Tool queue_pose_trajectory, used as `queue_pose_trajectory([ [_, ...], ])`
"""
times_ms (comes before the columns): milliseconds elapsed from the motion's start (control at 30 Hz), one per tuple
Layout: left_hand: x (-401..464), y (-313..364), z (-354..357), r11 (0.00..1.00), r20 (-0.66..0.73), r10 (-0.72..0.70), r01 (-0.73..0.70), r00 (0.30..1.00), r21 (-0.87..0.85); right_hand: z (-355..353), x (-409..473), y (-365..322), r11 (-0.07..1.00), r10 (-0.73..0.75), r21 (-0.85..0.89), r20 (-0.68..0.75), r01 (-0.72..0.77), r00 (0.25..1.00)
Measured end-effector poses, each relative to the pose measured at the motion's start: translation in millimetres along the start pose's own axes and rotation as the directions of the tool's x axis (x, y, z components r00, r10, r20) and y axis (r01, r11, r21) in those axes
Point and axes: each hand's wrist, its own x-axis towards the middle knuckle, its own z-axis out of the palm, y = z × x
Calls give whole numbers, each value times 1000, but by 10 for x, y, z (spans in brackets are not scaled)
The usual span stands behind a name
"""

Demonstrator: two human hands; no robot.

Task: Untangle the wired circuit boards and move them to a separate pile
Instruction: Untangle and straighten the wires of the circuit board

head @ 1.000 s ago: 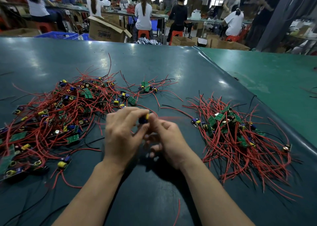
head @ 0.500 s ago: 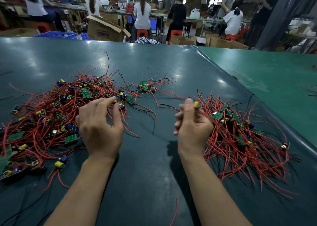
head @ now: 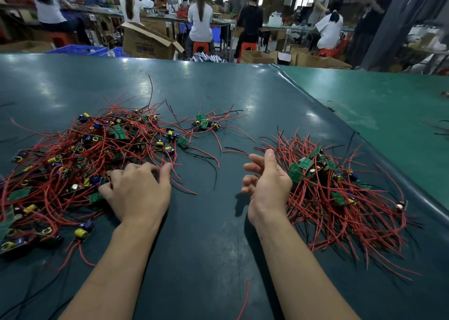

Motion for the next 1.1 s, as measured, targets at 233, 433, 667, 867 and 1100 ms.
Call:
queue_pose_trajectory([
  [233, -30, 33, -41, 991, -78, -18, 7, 997, -137, 5, 3, 37, 996, -16, -83, 77, 22, 997],
  [433, -200, 128, -198, 845, -386, 64, -256, 920, -469, 51, -97, 166, 780, -162, -527, 352, 338, 922],
  [667, -435, 249, -165, 393, -447, 558, -697, 699, -600, 37, -122, 202, 632, -168, -481, 681, 608, 713],
  [867, -405, 218, -154, 357, -417, 498, -618, 760, -701, 99, -160, 125, 931, -119, -253, 470, 263, 875],
  [1100, -335, 217, -55, 571, 96, 359, -137, 928, -810, 52, -138, -31, 994, 78, 37, 398, -101, 914],
])
